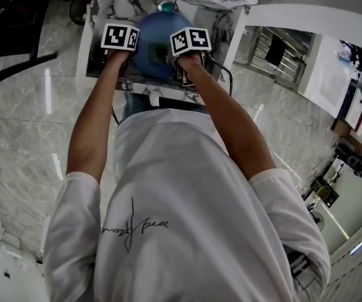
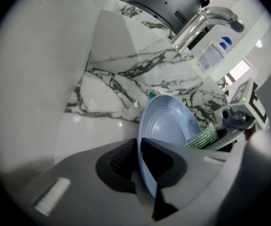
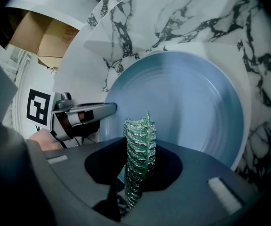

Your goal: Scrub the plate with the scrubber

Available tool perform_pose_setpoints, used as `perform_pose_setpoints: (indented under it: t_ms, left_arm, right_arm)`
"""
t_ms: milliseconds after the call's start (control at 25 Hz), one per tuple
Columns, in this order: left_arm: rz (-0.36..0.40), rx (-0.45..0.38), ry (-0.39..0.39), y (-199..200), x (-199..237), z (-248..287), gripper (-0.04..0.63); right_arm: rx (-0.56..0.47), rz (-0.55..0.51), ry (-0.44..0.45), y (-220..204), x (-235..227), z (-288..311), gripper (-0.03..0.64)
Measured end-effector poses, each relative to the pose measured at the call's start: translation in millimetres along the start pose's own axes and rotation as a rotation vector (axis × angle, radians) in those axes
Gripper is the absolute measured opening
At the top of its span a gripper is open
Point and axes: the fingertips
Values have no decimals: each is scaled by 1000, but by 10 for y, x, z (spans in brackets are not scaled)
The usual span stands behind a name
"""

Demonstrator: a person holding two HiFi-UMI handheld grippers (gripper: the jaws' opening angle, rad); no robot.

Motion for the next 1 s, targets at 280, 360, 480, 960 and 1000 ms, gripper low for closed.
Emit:
perform_pose_setpoints:
  t_ms: [280,360,480,960,1000]
  left_arm:
    - [9,1,4,5,-4,5,89]
    - [11,6,10,-6,10,12,89]
    - [14,18,27,-36,48,24,89]
    - [28,6,11,4,1,0,89]
    - [28,10,17,-6,13,8,89]
  right_arm:
    - [-5,-8,-19,-7,-92,-56,64]
    - [-6,-5,-21,-9,-106,-68,64]
    - [-9,0,-22,-17,-126,-83,64]
    - [-21,9,-48,-34,-289,-191,64]
    - [-22,11,-49,-36,-300,-200,64]
Point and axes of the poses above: the fingertips, and each gripper's own axes: z forward along the fingers, x to its left, y out of its top, and after that the axes turned 9 degrees about z, right-handed
